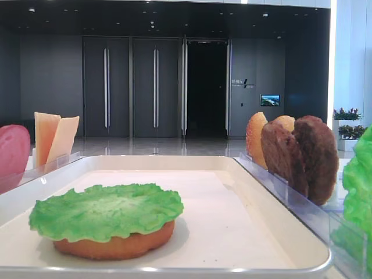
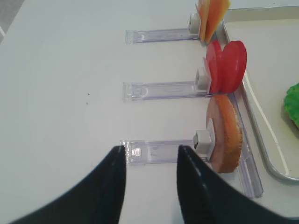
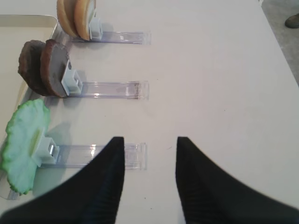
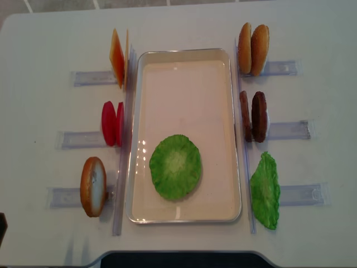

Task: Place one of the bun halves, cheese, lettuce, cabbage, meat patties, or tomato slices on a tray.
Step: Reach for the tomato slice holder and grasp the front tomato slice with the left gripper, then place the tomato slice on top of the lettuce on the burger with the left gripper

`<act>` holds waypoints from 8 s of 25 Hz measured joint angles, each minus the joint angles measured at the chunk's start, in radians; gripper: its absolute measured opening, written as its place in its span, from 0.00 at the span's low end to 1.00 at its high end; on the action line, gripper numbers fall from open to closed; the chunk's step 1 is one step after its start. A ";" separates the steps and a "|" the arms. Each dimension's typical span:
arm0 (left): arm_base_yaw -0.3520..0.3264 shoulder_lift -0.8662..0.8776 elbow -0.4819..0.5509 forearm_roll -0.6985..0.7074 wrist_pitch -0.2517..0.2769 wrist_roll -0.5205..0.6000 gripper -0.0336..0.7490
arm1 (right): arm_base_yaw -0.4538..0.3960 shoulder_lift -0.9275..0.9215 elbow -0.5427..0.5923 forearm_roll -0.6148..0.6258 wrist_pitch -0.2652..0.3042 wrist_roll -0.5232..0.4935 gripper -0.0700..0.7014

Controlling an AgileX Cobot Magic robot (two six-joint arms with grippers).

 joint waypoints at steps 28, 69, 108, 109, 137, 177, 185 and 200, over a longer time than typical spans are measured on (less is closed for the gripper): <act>0.000 0.281 -0.141 0.035 0.010 -0.091 0.41 | 0.000 0.000 0.000 0.000 0.000 0.000 0.46; -0.190 1.468 -0.721 0.012 -0.068 -0.294 0.64 | 0.000 0.000 0.000 0.000 0.000 0.001 0.46; -0.437 1.731 -0.721 -0.026 -0.166 -0.511 0.65 | 0.000 0.000 0.000 0.000 0.000 0.002 0.46; -0.437 1.739 -0.721 -0.027 -0.167 -0.507 0.65 | 0.000 0.000 0.000 0.000 0.000 0.002 0.46; -0.437 1.839 -0.723 0.033 -0.186 -0.500 0.29 | 0.000 0.000 0.000 0.000 0.000 0.005 0.46; -0.438 1.157 -0.452 -0.044 -0.098 -0.461 0.11 | 0.000 0.000 0.000 0.000 -0.002 0.006 0.46; -0.438 0.979 -0.277 -0.068 -0.147 -0.488 0.11 | 0.000 0.000 0.000 0.000 -0.002 0.006 0.46; -0.438 1.231 -0.264 -1.002 -0.389 0.237 0.11 | 0.000 0.000 0.000 0.000 -0.002 0.006 0.46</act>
